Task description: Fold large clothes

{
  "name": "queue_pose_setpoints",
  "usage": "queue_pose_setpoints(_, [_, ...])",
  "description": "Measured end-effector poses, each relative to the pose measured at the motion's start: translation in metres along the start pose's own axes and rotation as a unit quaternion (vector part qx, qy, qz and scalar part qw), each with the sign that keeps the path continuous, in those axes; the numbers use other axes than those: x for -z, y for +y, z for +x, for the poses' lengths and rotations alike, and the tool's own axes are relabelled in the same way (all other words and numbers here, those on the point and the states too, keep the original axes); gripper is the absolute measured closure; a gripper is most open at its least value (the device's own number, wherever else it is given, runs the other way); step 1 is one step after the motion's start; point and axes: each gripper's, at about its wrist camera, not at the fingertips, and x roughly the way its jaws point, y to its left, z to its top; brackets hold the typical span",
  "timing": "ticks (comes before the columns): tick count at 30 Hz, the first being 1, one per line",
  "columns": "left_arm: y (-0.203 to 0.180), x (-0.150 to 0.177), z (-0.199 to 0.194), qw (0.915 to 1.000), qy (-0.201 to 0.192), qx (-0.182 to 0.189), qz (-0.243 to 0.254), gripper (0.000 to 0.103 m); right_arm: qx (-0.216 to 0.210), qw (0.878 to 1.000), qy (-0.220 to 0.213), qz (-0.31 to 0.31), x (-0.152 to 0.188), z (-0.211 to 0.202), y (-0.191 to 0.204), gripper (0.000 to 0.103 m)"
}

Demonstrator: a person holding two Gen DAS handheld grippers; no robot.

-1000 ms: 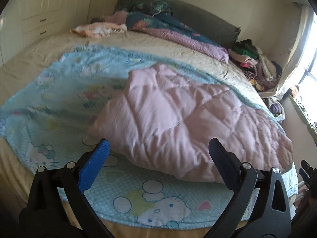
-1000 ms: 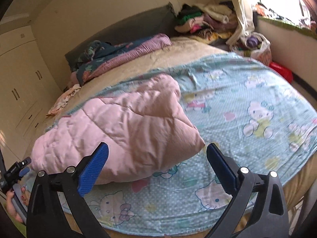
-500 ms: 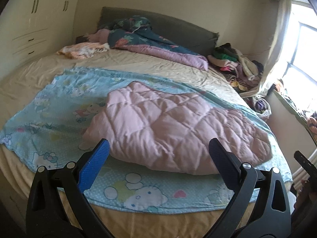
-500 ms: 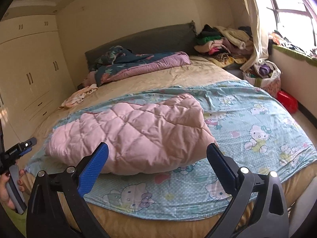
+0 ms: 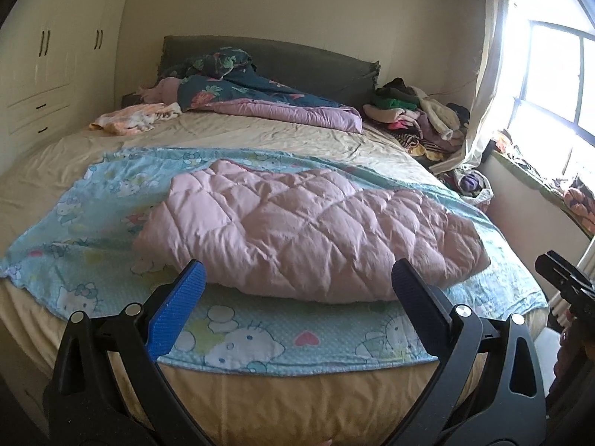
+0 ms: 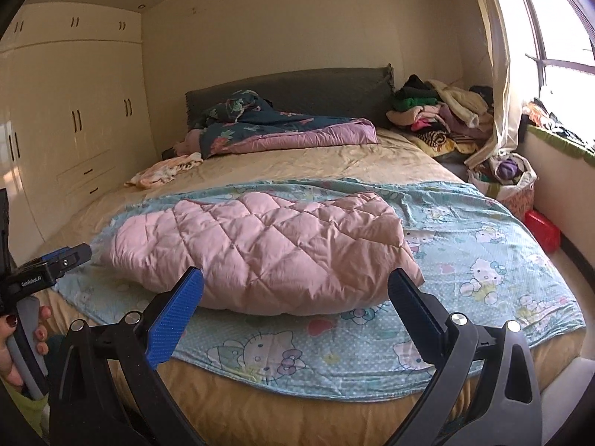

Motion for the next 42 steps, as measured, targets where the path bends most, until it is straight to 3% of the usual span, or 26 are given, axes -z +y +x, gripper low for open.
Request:
queue_pose_setpoints(11, [-0.013,0.030,0.009,0.9996,0.025,0.005,0.012,0.009,-0.001,1.000,0.023,0.017,0.044,0.016,0.017,0.004])
queue_pose_setpoints(42, [-0.008,0.033,0.011,0.9992,0.037,-0.011,0.009,0.009,-0.017,0.999,0.038,-0.007,0.048,0.024,0.029,0.004])
